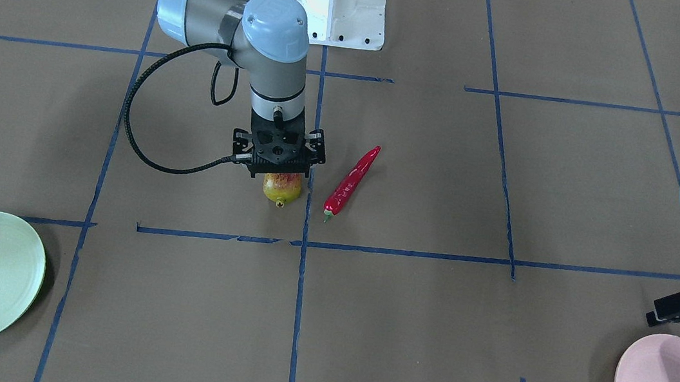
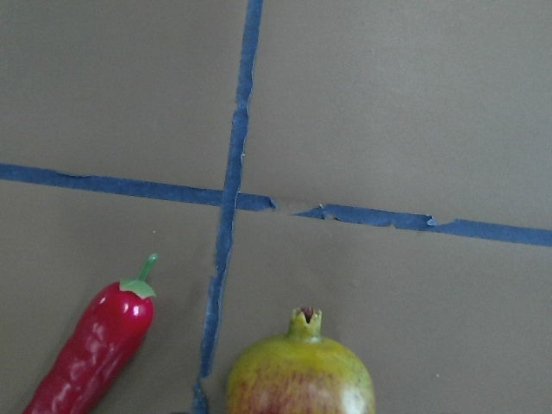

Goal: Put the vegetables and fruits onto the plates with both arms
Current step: 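Reach the right gripper down to the pomegranate and grasp it, then lift the pomegranate with the right gripper and carry it to the green plate, then lower the pomegranate onto the green plate and open the right gripper, then grasp the red chili pepper with the left gripper while the right arm withdraws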

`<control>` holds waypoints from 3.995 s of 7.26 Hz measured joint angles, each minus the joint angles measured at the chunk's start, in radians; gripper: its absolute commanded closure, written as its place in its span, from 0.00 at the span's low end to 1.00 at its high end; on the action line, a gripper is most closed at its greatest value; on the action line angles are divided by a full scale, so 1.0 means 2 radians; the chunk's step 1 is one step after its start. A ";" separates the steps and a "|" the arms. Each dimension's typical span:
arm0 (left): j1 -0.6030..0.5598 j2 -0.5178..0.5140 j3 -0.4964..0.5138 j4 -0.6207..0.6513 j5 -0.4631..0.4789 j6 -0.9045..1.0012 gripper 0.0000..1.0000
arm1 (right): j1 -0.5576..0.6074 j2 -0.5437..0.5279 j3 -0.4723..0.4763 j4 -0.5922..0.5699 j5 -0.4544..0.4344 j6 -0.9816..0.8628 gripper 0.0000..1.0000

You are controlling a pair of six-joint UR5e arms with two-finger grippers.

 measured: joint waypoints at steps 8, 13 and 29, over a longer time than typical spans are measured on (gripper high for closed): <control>0.003 0.003 -0.003 -0.001 -0.001 -0.003 0.00 | -0.015 0.017 -0.053 0.012 -0.001 -0.002 0.89; 0.007 0.009 -0.005 -0.005 -0.001 -0.004 0.00 | 0.134 -0.020 -0.050 -0.009 0.098 -0.193 0.88; 0.138 -0.017 -0.089 -0.002 -0.021 -0.072 0.00 | 0.417 -0.239 -0.073 0.059 0.255 -0.463 0.00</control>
